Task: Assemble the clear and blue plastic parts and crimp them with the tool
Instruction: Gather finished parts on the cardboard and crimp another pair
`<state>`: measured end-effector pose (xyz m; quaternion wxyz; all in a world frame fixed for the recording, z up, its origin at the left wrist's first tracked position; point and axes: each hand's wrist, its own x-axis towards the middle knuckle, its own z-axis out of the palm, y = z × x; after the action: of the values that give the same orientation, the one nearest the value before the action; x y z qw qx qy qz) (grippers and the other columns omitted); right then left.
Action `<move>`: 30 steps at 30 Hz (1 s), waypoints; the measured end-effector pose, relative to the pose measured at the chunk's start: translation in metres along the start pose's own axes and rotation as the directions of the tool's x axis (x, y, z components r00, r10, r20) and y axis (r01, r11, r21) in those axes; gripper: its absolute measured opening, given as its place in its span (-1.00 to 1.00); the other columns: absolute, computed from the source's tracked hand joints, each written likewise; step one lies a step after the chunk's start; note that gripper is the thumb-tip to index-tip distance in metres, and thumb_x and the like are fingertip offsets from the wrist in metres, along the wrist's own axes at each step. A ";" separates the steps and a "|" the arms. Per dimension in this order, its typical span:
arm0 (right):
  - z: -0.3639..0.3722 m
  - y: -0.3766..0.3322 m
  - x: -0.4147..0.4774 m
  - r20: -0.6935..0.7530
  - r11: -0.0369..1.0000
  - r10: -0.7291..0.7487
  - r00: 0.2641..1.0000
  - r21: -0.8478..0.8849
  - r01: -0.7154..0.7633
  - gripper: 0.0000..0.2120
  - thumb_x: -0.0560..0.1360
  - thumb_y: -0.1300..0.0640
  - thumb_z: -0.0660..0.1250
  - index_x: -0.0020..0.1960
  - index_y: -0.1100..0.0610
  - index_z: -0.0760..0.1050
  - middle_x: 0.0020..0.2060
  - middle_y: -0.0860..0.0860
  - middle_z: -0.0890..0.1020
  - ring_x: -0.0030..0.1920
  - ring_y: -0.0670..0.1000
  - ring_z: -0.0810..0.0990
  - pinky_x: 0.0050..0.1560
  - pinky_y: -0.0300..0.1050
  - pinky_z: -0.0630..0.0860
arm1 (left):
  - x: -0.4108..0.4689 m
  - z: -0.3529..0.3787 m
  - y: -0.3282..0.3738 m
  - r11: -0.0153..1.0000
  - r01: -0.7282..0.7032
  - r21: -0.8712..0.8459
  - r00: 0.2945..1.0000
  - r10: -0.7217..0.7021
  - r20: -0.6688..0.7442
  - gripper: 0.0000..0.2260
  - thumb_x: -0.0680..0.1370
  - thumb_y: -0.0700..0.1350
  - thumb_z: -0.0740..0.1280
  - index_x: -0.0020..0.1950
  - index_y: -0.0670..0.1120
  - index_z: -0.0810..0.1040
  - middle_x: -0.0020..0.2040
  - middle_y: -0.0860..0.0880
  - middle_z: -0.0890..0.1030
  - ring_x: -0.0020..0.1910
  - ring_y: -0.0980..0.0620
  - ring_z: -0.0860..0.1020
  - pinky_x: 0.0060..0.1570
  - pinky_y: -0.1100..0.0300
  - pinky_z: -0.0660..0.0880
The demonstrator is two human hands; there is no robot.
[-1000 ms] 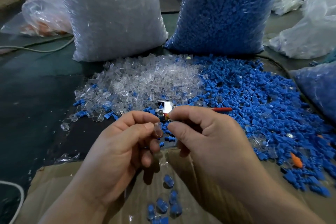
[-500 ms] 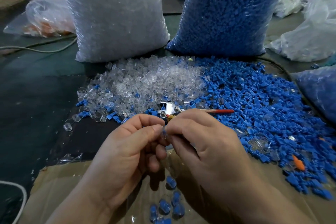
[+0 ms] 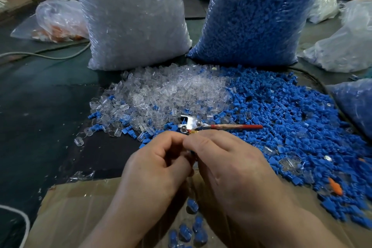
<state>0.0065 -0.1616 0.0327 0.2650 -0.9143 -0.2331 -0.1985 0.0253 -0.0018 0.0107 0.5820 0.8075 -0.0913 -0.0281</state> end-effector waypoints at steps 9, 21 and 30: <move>0.001 0.008 0.001 -0.002 0.999 -0.041 0.999 -0.008 0.041 -0.68 0.47 0.09 0.28 0.22 0.05 0.48 0.08 -0.04 0.59 0.07 0.02 0.55 -0.02 -0.01 0.59 | 0.004 -0.002 -0.004 0.995 0.003 0.104 0.996 0.006 -0.091 -0.79 0.45 -0.17 0.48 -0.07 0.16 0.61 -0.35 0.08 0.63 -0.44 0.17 0.51 -0.46 0.25 0.49; -0.002 0.049 0.006 0.217 0.791 0.453 0.865 -0.546 -0.276 -0.42 0.46 -0.33 0.15 0.40 -0.10 0.23 0.27 -0.04 0.38 0.21 0.07 0.35 0.25 0.03 0.33 | 0.014 -0.009 -0.005 0.854 0.199 -0.481 0.971 -0.238 -0.022 -0.76 0.44 -0.35 0.45 -0.24 0.01 0.66 -0.38 -0.08 0.61 -0.43 -0.01 0.55 -0.53 0.25 0.47; -0.020 0.036 0.008 0.002 0.917 0.348 0.937 -0.207 -0.340 -0.51 0.40 -0.11 0.23 0.32 -0.08 0.34 0.02 -0.20 0.43 0.03 -0.12 0.33 0.07 -0.14 0.29 | 0.012 -0.013 0.002 0.814 0.158 -0.559 0.966 -0.243 -0.081 -0.76 0.47 -0.32 0.42 -0.24 0.03 0.67 -0.35 -0.11 0.61 -0.44 0.02 0.51 -0.54 0.26 0.46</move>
<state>0.0275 -0.1973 0.0381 0.1962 -0.9670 -0.0524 -0.1538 0.0388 0.0073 0.0175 0.7876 0.6117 0.0503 -0.0540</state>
